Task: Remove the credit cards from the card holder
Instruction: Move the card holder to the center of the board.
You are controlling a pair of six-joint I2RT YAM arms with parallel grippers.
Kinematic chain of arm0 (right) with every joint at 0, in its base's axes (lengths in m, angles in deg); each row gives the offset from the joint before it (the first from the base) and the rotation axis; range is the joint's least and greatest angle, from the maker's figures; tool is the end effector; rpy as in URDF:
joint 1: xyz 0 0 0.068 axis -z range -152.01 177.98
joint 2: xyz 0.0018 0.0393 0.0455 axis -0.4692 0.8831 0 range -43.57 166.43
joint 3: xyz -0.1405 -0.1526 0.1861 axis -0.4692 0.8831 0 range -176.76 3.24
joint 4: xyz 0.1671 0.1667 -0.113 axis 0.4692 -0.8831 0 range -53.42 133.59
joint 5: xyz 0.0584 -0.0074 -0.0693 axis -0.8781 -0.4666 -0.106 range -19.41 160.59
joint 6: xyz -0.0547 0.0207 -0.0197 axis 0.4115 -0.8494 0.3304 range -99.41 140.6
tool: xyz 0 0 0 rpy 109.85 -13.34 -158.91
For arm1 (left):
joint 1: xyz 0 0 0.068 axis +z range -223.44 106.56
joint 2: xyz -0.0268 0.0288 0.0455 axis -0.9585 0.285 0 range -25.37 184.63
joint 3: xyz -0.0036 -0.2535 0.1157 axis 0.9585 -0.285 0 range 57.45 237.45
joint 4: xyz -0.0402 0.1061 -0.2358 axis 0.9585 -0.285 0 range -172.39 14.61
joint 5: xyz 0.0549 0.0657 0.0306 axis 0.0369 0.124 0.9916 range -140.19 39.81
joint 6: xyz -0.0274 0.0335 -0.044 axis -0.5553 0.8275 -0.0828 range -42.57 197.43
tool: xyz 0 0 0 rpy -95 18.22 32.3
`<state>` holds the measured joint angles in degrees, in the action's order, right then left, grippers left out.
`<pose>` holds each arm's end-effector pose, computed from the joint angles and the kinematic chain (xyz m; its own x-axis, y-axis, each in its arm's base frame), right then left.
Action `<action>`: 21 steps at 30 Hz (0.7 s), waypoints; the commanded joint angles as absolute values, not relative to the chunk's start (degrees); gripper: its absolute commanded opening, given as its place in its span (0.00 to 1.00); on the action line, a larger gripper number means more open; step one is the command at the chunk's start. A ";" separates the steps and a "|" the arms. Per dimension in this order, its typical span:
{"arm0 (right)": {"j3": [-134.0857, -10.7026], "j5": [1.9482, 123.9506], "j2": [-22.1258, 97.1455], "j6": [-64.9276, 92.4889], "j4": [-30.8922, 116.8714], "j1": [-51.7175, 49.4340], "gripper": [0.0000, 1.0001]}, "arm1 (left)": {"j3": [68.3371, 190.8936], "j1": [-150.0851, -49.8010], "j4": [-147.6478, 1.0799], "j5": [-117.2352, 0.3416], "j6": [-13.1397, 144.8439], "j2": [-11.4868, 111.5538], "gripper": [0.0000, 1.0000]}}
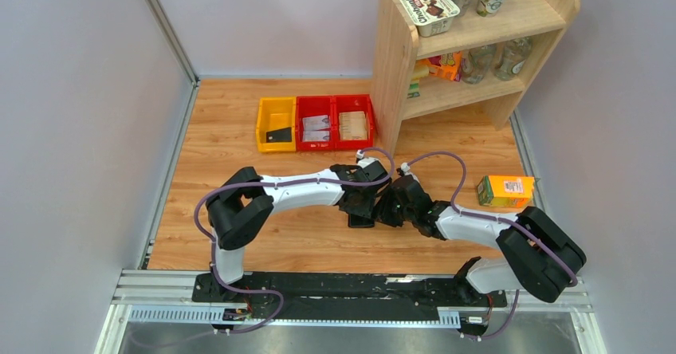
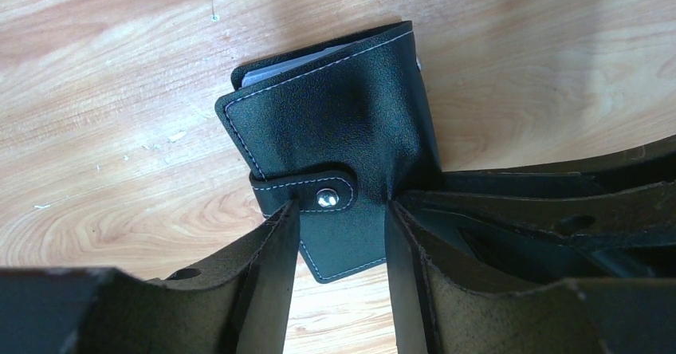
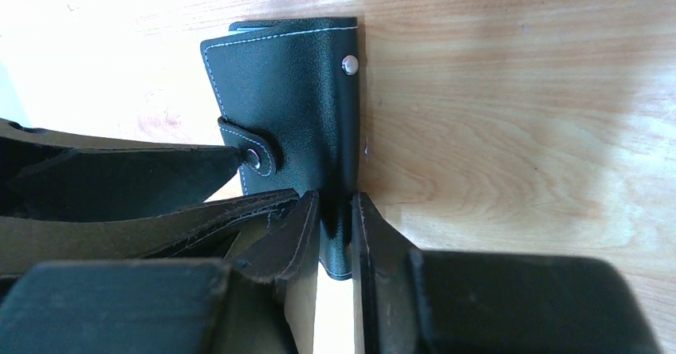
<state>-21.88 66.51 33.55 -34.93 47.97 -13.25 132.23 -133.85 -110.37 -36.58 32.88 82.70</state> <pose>0.1779 0.1601 0.1314 -0.8862 0.3167 -0.3382 0.0653 0.8081 0.5855 0.2001 -0.3301 0.1751 -0.8897 0.1857 -0.4172 0.2497 0.9627 -0.1040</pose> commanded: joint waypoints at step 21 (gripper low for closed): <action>-20.14 70.06 34.56 -34.34 47.36 -13.32 0.20 | 131.46 -133.83 -110.02 -31.02 34.37 79.59 0.00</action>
